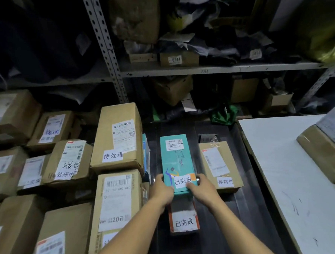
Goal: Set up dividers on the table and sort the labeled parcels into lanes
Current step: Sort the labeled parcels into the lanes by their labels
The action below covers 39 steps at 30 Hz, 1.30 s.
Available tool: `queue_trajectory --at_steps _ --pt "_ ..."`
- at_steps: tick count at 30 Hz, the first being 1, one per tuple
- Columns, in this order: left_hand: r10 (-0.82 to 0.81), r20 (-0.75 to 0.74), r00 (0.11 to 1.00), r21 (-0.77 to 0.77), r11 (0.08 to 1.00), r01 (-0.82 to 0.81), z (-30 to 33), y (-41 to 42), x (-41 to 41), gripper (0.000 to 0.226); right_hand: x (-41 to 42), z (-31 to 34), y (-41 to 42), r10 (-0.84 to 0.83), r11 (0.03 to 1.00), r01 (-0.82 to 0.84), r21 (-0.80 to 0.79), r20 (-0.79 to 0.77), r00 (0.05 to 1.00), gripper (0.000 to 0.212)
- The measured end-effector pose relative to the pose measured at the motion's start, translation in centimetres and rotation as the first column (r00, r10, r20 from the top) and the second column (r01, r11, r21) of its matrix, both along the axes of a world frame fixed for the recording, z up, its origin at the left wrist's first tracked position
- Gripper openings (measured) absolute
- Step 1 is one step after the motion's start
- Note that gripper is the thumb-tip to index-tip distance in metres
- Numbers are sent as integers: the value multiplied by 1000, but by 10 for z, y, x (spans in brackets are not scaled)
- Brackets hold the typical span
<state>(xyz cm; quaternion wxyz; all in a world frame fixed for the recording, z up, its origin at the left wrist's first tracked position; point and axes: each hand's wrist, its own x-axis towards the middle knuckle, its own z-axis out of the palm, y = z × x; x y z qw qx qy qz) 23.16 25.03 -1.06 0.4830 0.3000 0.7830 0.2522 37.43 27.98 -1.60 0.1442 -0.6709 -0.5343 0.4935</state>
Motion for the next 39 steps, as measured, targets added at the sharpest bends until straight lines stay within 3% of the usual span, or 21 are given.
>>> queue_trajectory --at_steps 4,10,13,16,21,23,30,39 --pt "-20 -52 998 1 1000 20 -3 0 2 46 1 -5 4 37 999 -36 -16 19 999 44" --pt "-30 -103 994 32 999 33 11 7 -6 62 4 9 12 43 999 -45 26 79 996 62" --pt "-28 -119 992 98 994 40 27 11 -7 57 2 26 16 50 990 -67 123 131 990 61" --pt "-36 -38 999 198 979 43 49 17 -7 49 -7 49 19 60 962 -92 257 131 990 57" --pt "-54 24 998 403 915 40 104 23 -19 47 -34 106 19 51 904 -40 426 -16 999 49" --pt "-53 -29 998 487 872 60 129 21 -35 44 -49 131 19 54 862 -24 506 -44 998 47" --pt "62 -147 987 659 750 51 188 -25 -142 27 -134 204 -2 225 761 -135 635 -63 972 45" --pt "304 -101 947 686 711 -154 191 -92 -328 22 -307 222 -35 437 725 -325 607 -41 899 44"
